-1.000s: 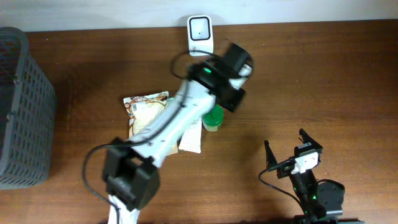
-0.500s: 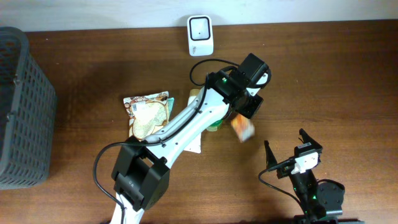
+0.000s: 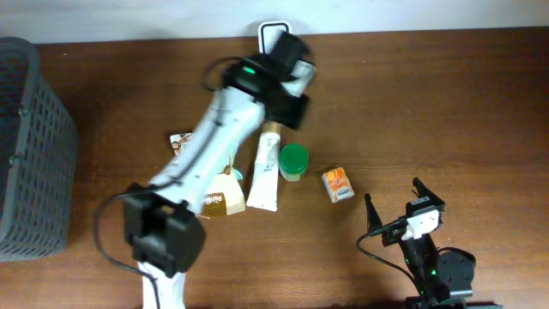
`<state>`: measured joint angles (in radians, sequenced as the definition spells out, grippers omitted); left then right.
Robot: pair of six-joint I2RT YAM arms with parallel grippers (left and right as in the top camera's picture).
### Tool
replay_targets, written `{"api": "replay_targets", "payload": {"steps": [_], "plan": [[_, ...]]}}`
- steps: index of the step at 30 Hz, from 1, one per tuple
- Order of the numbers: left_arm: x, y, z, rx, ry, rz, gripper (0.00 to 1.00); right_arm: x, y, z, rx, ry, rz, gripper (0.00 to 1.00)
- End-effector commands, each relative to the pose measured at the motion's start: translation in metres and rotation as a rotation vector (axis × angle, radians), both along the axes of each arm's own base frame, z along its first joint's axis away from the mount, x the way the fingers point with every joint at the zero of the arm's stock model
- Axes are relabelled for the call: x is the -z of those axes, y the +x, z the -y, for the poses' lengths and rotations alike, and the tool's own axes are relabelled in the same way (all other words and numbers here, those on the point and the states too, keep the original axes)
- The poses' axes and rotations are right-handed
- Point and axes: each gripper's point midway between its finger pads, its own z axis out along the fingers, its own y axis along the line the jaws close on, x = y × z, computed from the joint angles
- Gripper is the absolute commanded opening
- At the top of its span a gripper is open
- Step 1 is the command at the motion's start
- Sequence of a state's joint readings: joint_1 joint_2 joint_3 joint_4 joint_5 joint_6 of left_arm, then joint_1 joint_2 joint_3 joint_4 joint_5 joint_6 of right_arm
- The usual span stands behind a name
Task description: Scan the item barcode
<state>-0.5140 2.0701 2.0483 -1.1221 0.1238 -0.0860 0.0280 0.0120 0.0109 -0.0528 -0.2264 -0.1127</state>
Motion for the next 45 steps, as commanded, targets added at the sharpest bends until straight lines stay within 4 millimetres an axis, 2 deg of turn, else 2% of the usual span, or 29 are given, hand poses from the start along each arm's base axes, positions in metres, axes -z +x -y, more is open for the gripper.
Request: {"api": "replay_targets", "payload": {"steps": [1,7,9,11,13,14,16,21,22,26,29,33,37,41,45], "plan": [[-0.045,0.014,-0.086,-0.101,0.016,0.052,0.54,0.003,0.0,-0.001,-0.004,-0.002,-0.004,0.98],[-0.04,0.027,-0.218,-0.387,0.021,-0.028,0.55,0.003,0.0,-0.001,-0.004,-0.002,-0.004,0.98],[-0.04,0.029,-0.25,-0.46,0.018,-0.029,0.56,0.003,0.0,-0.001,-0.004,-0.002,-0.004,0.98],[-0.041,0.029,-0.27,-0.477,-0.025,-0.03,0.59,0.003,0.0,-0.001,-0.004,-0.002,-0.004,0.98],[-0.043,0.029,-0.275,-0.45,-0.061,-0.028,0.62,0.003,0.0,-0.001,-0.004,-0.002,-0.004,0.98],[-0.043,0.029,-0.276,-0.433,-0.067,-0.027,0.68,0.003,0.0,-0.001,-0.004,-0.002,-0.004,0.98],[-0.042,0.027,-0.28,-0.407,-0.053,-0.025,0.75,0.003,0.0,-0.001,-0.004,-0.002,-0.004,0.98],[-0.042,0.026,-0.297,-0.426,-0.045,-0.015,0.76,-0.001,0.0,0.0,0.001,-0.015,0.016,0.98],[-0.042,0.026,-0.302,-0.436,-0.045,-0.014,0.97,-0.003,0.001,0.001,0.007,-0.012,0.02,0.98],[-0.042,0.025,-0.312,-0.459,-0.035,-0.013,1.0,0.002,-0.001,-0.004,-0.022,-0.004,-0.003,0.98],[-0.041,0.025,-0.312,-0.459,-0.035,-0.013,0.99,-0.005,-0.008,-0.025,-0.154,0.006,0.026,0.98],[-0.041,0.025,-0.312,-0.458,-0.035,-0.014,0.99,-0.027,-0.011,-0.028,-0.167,0.059,0.06,0.98],[-0.041,0.025,-0.312,-0.457,-0.035,-0.014,0.99,-0.065,-0.017,-0.032,-0.194,0.098,0.05,0.98],[-0.041,0.025,-0.312,-0.457,-0.035,-0.014,0.99,-0.094,-0.016,-0.036,-0.215,0.109,-0.096,0.98],[-0.041,0.025,-0.312,-0.457,-0.035,-0.014,0.99,-0.113,-0.007,-0.038,-0.211,0.125,-0.294,0.98]]}}
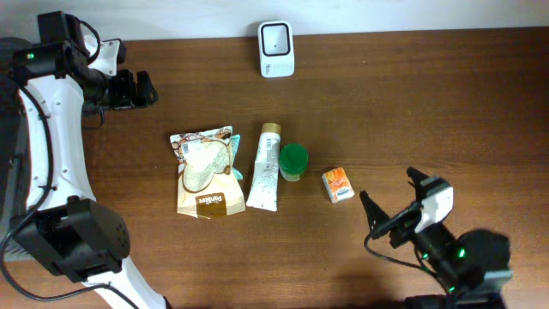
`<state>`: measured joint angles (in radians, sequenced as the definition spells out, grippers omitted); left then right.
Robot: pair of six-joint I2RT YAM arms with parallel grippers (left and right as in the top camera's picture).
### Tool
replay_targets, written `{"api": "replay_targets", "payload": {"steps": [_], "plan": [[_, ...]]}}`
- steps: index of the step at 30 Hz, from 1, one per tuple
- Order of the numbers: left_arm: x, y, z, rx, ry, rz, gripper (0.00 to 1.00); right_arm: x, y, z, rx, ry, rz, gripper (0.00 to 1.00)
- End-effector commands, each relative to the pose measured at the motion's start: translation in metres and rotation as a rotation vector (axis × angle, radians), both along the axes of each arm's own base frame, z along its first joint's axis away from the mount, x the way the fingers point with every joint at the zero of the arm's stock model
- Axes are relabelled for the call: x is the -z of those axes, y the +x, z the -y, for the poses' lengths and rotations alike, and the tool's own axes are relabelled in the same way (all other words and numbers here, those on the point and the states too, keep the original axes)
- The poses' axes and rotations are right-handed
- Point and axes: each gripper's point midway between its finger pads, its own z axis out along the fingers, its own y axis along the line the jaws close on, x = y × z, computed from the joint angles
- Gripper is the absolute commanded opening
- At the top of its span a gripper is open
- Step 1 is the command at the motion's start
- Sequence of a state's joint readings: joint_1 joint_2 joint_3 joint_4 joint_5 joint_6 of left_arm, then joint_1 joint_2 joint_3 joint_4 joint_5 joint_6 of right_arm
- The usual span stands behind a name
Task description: Scan the item barcode
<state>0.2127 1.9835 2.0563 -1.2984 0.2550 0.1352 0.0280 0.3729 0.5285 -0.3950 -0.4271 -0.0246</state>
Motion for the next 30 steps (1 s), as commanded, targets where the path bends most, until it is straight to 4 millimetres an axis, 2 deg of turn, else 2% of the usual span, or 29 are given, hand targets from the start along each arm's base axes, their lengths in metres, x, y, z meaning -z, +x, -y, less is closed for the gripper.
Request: {"api": "replay_targets", "payload": {"steps": [1,4,7,10,11,12,15,17,18,21,22,26,30], "plan": [[-0.012,-0.002,0.002,0.018,0.005,0.031,0.99,-0.028,0.007,-0.007,-0.036,0.016,-0.123,0.98],[-0.012,-0.002,0.002,0.018,0.005,0.031,0.99,-0.032,0.008,-0.019,-0.11,0.044,-0.281,0.98],[-0.012,-0.002,0.002,0.018,0.005,0.031,0.99,-0.034,0.009,-0.045,-0.279,0.125,-0.393,0.98],[-0.012,-0.002,0.002,0.018,0.005,0.031,0.99,-0.016,0.024,-0.056,-0.329,0.209,-0.518,0.98],[-0.012,-0.002,0.002,0.018,0.005,0.031,0.99,-0.006,0.031,-0.058,-0.336,0.225,-0.566,0.99],[-0.012,-0.002,0.002,0.018,0.005,0.031,0.99,0.001,0.035,-0.058,-0.333,0.229,-0.593,0.93],[-0.012,-0.002,0.002,0.018,0.005,0.031,0.99,0.046,0.047,-0.061,-0.292,0.27,-0.805,0.64],[-0.012,-0.002,0.002,0.018,0.005,0.031,0.99,0.073,0.053,-0.062,-0.218,0.292,-0.943,0.51],[-0.012,-0.002,0.002,0.018,0.005,0.031,0.99,0.086,0.054,-0.063,-0.18,0.291,-0.999,0.49],[-0.012,-0.002,0.002,0.018,0.005,0.031,0.99,0.141,0.053,-0.061,0.045,0.248,-1.222,0.49],[-0.012,-0.002,0.002,0.018,0.005,0.031,0.99,0.152,0.05,-0.06,0.086,0.225,-1.259,0.49],[-0.012,-0.002,0.002,0.018,0.005,0.031,0.99,0.179,0.041,-0.07,0.11,0.159,-1.351,0.49],[-0.012,-0.002,0.002,0.018,0.005,0.031,0.99,0.198,0.043,-0.069,0.193,0.131,-1.385,0.49]]}}
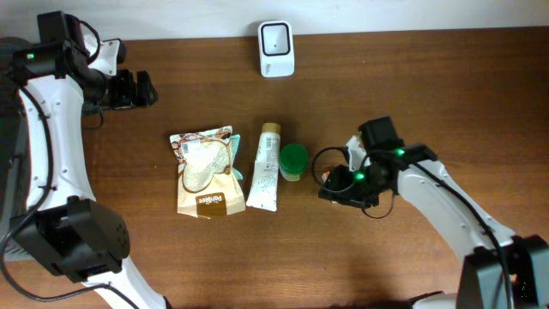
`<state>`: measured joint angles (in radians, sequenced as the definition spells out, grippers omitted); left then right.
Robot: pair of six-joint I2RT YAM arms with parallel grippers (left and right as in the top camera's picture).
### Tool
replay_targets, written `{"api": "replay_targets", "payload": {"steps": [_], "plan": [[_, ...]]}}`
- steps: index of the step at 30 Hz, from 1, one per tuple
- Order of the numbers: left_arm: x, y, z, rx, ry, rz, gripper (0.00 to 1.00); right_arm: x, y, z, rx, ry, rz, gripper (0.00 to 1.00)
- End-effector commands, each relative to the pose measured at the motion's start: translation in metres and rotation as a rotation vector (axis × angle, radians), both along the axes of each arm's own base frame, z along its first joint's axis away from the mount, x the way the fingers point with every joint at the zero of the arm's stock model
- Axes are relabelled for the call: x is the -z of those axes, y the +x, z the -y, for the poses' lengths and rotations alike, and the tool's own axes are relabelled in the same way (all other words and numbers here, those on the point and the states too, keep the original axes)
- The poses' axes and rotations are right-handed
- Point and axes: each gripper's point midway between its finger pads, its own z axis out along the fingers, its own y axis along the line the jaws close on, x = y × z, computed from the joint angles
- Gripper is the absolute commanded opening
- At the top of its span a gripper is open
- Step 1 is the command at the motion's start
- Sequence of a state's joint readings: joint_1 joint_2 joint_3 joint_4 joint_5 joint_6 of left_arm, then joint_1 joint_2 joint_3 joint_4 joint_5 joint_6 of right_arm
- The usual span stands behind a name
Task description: Scan the item barcode
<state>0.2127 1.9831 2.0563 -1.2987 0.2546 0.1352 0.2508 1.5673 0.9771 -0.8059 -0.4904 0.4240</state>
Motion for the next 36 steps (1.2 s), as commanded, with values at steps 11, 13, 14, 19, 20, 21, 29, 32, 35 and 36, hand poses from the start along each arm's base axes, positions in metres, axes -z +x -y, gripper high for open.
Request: {"api": "replay_targets", "payload": {"steps": [11,13,14,19,20,21,29,32,35,36], "plan": [[-0.012,-0.001,0.002,0.018,0.005,0.031,0.99,0.05,0.013,0.0,0.078,-0.117,-0.073,0.43],[-0.012,-0.001,0.002,0.018,0.005,0.031,0.99,0.05,0.014,0.001,0.079,-0.118,-0.072,0.41],[-0.012,-0.001,0.002,0.018,0.005,0.031,0.99,0.05,0.015,0.003,0.083,-0.126,-0.069,0.4],[-0.012,-0.001,0.002,0.018,0.005,0.031,0.99,0.051,0.02,0.026,0.124,-0.168,-0.074,0.37],[-0.012,-0.001,0.002,0.018,0.005,0.031,0.99,0.049,0.022,0.035,0.114,-0.188,-0.068,0.38],[-0.012,-0.001,0.002,0.018,0.005,0.031,0.99,0.046,0.025,0.044,0.09,-0.213,-0.051,0.38],[-0.012,-0.001,0.002,0.018,0.005,0.031,0.99,0.002,0.077,0.08,-0.125,-0.381,0.183,0.51],[-0.012,-0.001,0.002,0.018,0.005,0.031,0.99,-0.012,0.081,0.064,-0.132,-0.29,0.194,0.52],[-0.012,-0.001,0.002,0.018,0.005,0.031,0.99,-0.024,0.074,0.037,-0.096,-0.114,0.148,0.47],[-0.012,-0.001,0.002,0.018,0.005,0.031,0.99,-0.024,0.073,0.034,-0.049,-0.095,0.119,0.44]]}}
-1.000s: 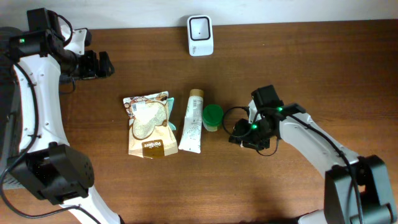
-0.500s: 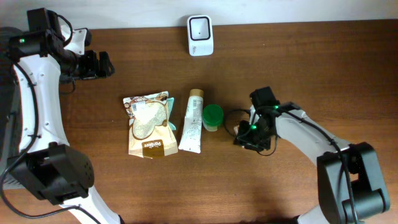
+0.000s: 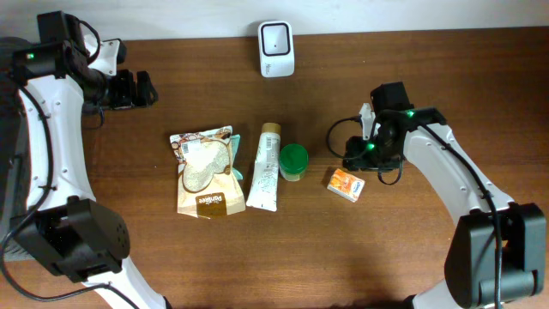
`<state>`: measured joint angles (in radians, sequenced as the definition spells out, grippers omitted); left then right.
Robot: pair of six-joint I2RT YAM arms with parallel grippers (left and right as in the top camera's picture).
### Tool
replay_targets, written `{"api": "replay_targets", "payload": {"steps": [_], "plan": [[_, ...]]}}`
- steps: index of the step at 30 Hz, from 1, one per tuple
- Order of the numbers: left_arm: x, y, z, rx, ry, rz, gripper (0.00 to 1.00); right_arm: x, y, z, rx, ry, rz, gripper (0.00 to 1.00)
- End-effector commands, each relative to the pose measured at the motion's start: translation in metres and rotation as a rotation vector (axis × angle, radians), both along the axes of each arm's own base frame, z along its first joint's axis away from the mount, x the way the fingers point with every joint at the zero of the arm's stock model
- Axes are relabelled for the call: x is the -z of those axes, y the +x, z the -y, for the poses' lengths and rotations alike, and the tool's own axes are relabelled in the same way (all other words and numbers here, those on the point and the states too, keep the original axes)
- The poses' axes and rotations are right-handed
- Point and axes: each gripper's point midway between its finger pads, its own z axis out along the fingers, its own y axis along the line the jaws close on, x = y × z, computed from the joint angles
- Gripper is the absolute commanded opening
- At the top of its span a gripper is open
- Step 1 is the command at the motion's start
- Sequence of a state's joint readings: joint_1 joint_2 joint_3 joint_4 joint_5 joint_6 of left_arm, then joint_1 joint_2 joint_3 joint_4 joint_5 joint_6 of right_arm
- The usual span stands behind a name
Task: Scan the item barcode
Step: 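Lower right gripper onto the orange Kleenex packet and grasp it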
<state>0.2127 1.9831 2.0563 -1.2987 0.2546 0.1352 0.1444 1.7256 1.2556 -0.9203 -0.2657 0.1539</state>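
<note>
A small orange box [image 3: 345, 184] lies right of centre, turned at a slant. My right gripper [image 3: 354, 160] hangs just above and to the right of it, its dark fingers pointing down-left at the box's upper edge. The overhead view does not show whether they are open or touching the box. The white barcode scanner [image 3: 276, 38] stands at the table's far edge. My left gripper [image 3: 142, 88] is far away at the upper left, open with nothing in it.
A snack pouch [image 3: 203, 172], a white tube [image 3: 265, 168] and a green-lidded jar [image 3: 293, 161] lie in a row left of the box. A dark grey basket [image 3: 5, 103] shows at the left edge behind the left arm.
My right gripper moved from directly over the orange box to up and right of it. The box now sits slightly further right and is turned. The left arm has not moved.
At first my left arm reached to the scanner and the right arm rested at the front right. The left gripper then stood at the upper left and stayed there. The right gripper came over the orange box, and now sits beside the shifted box.
</note>
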Motion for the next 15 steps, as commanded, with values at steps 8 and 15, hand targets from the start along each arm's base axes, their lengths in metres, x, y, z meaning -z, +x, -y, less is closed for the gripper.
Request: {"api": "replay_targets", "payload": {"steps": [8,15], "plan": [[-0.012,-0.001,0.002,0.018,0.005,0.031,0.99,0.029,0.019,-0.011,0.387,-0.012,-0.019,0.38],[-0.012,-0.001,0.002,0.018,0.005,0.031,0.99,0.055,0.011,-0.027,0.346,-0.016,-0.089,0.38]]}}
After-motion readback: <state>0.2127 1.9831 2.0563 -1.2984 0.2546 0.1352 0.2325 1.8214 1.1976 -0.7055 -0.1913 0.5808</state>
